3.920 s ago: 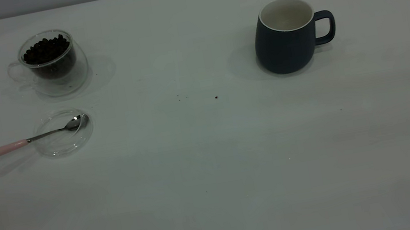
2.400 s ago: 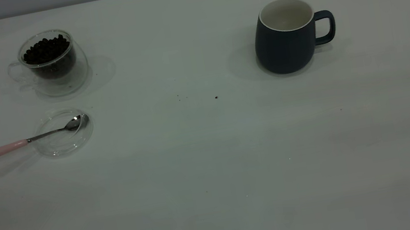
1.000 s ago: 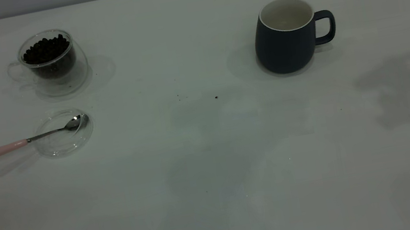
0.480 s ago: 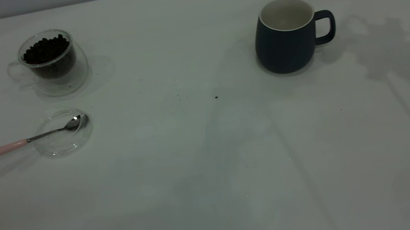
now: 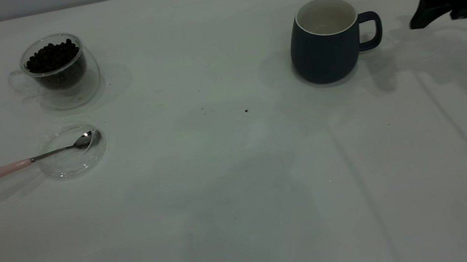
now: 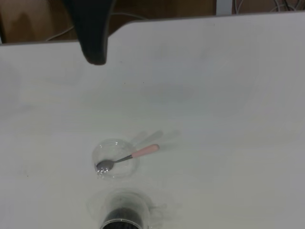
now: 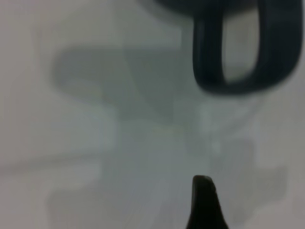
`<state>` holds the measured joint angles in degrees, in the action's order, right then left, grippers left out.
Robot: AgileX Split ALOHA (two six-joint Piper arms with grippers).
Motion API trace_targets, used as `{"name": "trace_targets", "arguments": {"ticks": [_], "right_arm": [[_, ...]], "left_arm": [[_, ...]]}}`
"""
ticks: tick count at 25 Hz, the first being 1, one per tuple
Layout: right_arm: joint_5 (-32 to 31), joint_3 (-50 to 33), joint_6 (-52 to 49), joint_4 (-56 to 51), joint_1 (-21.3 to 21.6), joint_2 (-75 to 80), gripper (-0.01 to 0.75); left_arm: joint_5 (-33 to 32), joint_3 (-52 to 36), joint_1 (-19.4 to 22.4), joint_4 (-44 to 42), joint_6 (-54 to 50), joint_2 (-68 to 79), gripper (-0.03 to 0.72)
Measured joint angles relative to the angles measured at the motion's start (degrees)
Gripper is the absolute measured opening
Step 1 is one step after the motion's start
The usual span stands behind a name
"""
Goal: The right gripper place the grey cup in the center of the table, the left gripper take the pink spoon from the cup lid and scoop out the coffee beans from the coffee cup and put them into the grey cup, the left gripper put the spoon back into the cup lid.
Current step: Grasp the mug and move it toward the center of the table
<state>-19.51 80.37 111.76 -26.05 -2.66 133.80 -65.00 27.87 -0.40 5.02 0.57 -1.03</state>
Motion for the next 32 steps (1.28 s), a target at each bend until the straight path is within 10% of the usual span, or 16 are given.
{"name": "trace_targets", "arguments": {"ticks": [32], "right_arm": [[-1.07,7.91,9.40,-22.86,-18.97,6.59,0.538]], "left_arm": [[0.00,0.00,0.00,0.00,0.00,0.00,0.522]]}}
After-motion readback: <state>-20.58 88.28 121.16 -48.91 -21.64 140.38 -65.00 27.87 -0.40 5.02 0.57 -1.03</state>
